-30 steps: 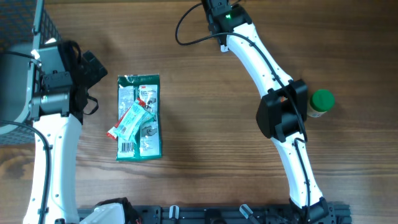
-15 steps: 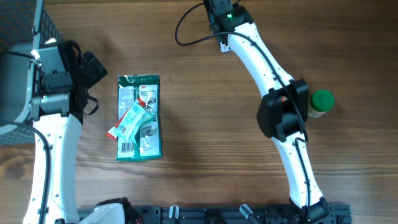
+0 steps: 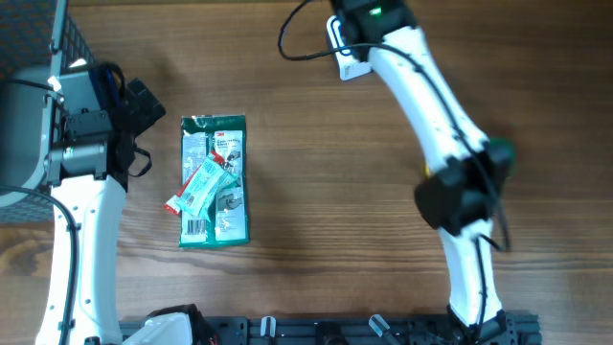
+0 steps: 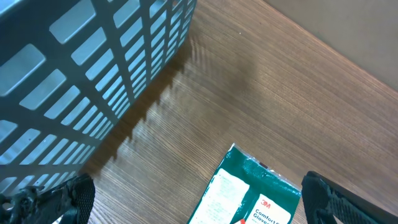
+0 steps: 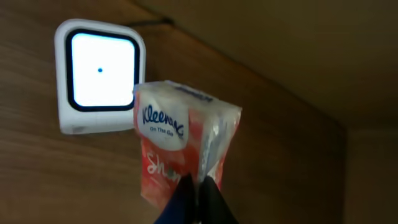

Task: Scan the item barcode
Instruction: 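Carry the Kleenex pack right and lower it near the jar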

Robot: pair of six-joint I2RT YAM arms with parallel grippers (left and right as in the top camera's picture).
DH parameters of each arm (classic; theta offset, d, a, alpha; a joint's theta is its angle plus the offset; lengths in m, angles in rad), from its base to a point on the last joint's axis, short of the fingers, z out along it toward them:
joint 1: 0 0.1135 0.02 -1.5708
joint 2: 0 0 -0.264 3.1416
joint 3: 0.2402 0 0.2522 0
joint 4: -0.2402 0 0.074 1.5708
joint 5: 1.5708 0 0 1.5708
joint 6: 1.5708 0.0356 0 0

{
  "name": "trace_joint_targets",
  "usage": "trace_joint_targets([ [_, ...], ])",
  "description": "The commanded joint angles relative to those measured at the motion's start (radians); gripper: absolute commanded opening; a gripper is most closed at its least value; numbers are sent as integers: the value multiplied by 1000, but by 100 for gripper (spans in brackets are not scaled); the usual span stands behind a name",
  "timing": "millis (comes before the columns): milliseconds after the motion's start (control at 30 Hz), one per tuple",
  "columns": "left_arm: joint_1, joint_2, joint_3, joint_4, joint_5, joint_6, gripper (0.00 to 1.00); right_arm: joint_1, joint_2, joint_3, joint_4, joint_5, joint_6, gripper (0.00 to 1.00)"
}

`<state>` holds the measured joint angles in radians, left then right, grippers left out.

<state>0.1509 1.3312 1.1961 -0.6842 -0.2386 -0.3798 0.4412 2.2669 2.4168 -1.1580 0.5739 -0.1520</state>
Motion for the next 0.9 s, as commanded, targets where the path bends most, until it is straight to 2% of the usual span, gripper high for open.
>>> trace_joint_targets([
  [0, 4, -1, 4, 3, -5, 9, 100, -5, -132, 10, -151, -142, 96, 4],
  [200, 4, -1, 4, 3, -5, 9, 100, -10, -153, 10, -446, -328, 232, 4],
  [300, 4, -1, 4, 3, -5, 9, 100, -10, -148, -35, -451, -548, 233, 4],
  [367, 4, -1, 3, 3, -5, 9, 100, -10, -148, -80, -451, -622, 235, 4],
  [633, 4, -1, 3, 3, -5, 9, 100, -3, -152, -349, -451, -616, 328, 4],
  [867, 4, -1, 4, 3, -5, 9, 100, 67, -277, -521, -451, -582, 418, 5],
])
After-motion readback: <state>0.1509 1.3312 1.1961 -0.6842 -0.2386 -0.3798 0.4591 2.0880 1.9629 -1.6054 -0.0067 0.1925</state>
